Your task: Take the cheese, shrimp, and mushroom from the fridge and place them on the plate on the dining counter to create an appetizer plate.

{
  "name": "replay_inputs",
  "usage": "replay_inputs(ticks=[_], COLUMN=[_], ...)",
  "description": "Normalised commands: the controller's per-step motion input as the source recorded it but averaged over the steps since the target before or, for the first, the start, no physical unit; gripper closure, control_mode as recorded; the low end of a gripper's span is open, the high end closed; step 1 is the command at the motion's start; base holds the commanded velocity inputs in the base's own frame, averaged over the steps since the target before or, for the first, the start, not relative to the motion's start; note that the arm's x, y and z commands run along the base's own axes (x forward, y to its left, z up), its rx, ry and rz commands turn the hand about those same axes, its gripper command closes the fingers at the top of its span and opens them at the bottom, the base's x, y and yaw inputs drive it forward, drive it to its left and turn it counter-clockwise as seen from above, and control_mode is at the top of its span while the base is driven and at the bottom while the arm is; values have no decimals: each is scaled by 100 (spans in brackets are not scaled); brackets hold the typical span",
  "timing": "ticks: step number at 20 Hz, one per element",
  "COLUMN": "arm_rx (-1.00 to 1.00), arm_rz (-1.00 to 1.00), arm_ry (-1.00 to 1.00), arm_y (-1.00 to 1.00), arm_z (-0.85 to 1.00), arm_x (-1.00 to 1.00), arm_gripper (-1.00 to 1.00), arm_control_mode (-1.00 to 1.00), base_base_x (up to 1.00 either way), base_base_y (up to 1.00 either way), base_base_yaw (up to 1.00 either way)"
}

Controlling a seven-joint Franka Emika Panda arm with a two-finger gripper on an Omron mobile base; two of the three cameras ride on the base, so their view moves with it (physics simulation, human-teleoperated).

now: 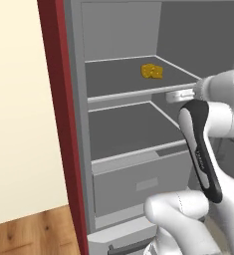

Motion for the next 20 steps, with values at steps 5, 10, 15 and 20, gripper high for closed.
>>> replay_inputs(ticks=[5, 10, 15, 20], arm_rx=[0, 0, 0, 0], arm_rz=[0, 0, 0, 4], arm_ry=[5, 2, 8, 12], arm_y=[0, -1, -12, -5], arm_z=[31, 23, 14, 0], arm_x=[20, 31, 27, 32], arm_gripper=[-100, -100, -100, -100], arm_control_mode=[-100, -100, -100, -100], base_base_x=[0, 0, 0, 0], base_base_y=[0, 0, 0, 0], base_base_yaw=[0, 0, 0, 0])
